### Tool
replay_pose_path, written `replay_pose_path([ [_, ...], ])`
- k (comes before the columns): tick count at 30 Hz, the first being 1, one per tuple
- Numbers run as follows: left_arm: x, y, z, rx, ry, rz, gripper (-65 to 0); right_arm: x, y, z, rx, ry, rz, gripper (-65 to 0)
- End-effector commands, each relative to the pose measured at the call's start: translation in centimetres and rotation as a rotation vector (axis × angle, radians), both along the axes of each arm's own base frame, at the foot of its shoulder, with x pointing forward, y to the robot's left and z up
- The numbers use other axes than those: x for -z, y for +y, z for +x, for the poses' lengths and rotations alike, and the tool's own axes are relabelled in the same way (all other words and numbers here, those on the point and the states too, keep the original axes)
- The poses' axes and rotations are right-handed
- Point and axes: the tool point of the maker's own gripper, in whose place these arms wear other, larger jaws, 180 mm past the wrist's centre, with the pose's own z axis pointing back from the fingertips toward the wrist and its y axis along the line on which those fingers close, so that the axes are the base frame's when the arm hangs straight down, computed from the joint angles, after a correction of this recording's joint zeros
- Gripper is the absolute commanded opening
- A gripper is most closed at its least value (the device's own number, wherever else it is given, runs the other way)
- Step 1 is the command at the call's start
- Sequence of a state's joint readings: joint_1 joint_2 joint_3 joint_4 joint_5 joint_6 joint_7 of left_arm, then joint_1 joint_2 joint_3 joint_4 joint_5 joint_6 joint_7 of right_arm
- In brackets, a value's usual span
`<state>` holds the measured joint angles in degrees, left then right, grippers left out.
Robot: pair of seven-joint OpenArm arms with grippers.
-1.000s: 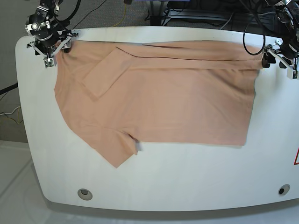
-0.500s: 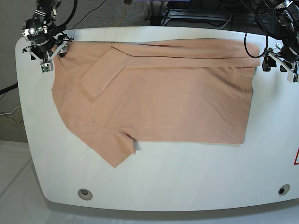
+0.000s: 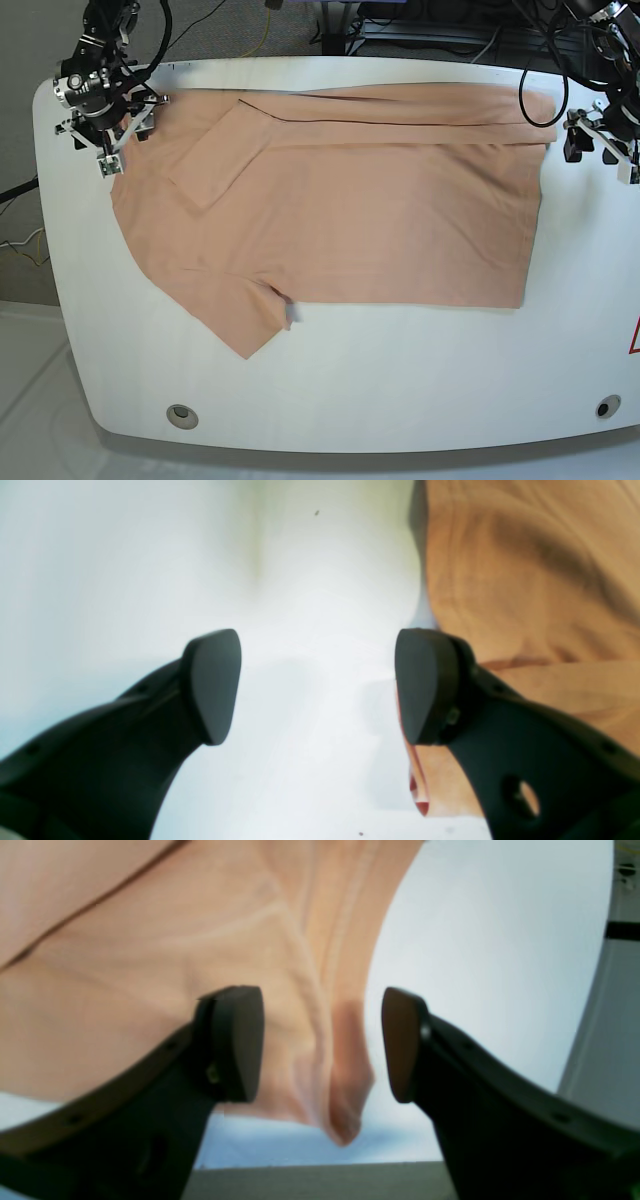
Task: Fold the T-shirt properly
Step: 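Open both grippers and move the right gripper toward the sleeve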
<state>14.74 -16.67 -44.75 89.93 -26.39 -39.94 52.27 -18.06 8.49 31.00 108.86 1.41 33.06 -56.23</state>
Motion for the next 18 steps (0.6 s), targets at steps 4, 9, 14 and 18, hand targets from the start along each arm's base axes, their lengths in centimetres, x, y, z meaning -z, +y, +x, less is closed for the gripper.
replay_pose_path([
  [4,-2.3,0.7,2.0,0.008,-0.078,0.028,-19.9,-2.1,-0.6,2.5,-0.003,-0.077,-0.024,-29.5],
  [9,-3.4,1.0,3.4,0.01,-0.115,0.039,-19.9,-3.3,-0.6,4.5,-0.003,-0.129,-0.024,-29.5],
  [14,-5.1,1.4,5.1,0.015,-0.163,0.056,-19.7,-4.4,-0.7,7.1,0.004,-0.185,-0.014,-29.5],
  [18,-6.4,1.7,6.4,0.023,-0.198,0.071,-19.6,-4.3,-1.3,9.3,0.022,-0.199,0.012,-29.5],
])
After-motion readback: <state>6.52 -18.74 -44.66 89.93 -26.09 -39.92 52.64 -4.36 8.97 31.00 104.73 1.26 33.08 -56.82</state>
